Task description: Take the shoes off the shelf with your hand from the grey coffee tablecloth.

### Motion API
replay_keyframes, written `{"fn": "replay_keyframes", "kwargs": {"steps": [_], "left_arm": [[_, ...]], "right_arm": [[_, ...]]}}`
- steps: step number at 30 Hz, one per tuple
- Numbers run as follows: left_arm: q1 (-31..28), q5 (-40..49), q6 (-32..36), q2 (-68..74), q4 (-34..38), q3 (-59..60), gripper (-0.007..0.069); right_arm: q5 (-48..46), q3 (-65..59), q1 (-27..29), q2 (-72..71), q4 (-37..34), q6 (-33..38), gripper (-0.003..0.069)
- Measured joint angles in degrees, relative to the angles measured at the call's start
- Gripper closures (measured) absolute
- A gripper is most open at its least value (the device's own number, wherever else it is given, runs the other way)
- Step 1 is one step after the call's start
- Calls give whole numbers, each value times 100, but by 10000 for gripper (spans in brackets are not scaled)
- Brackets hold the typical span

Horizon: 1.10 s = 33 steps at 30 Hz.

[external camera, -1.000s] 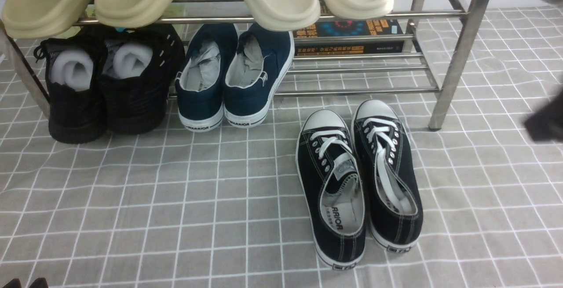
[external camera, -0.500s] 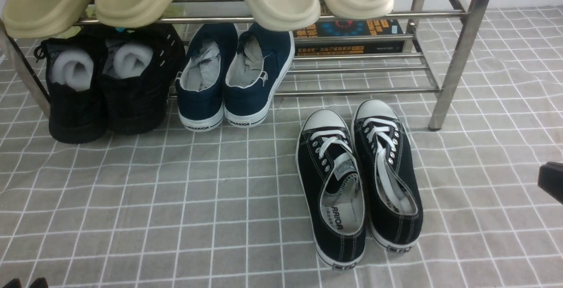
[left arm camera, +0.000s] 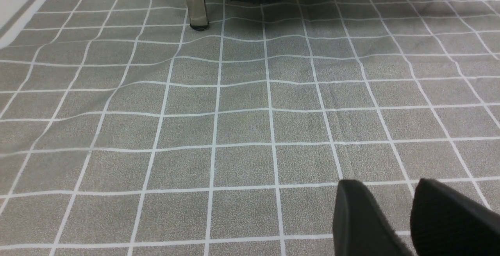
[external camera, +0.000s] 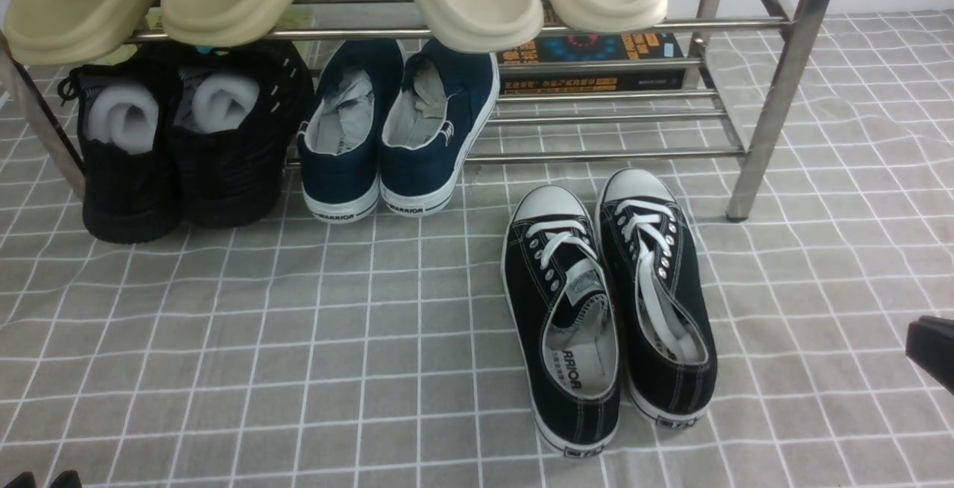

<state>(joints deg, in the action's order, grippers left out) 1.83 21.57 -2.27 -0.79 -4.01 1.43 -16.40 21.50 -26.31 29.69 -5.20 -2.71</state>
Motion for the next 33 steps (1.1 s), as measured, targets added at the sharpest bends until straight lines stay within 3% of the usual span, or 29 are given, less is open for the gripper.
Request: {"fn": "replay_keyframes", "kwargs": {"steps": [11,17,18,22,33], "left_arm": [[0,0,0,0,0,0,384],[0,0,0,0,0,0,384],[0,0,0,0,0,0,384],[0,0,0,0,0,0,384],[0,0,0,0,0,0,384]], "right_arm": [[-389,-2,118,-487,105,96,648],[-697,-480,1020,-1347,291,130,647],[-697,-890,1414,-1737,327,130,645],[-710,-1617,1935,-2553,438,130,640],[-619,-2222,2272,-3025,487,151,627]]}}
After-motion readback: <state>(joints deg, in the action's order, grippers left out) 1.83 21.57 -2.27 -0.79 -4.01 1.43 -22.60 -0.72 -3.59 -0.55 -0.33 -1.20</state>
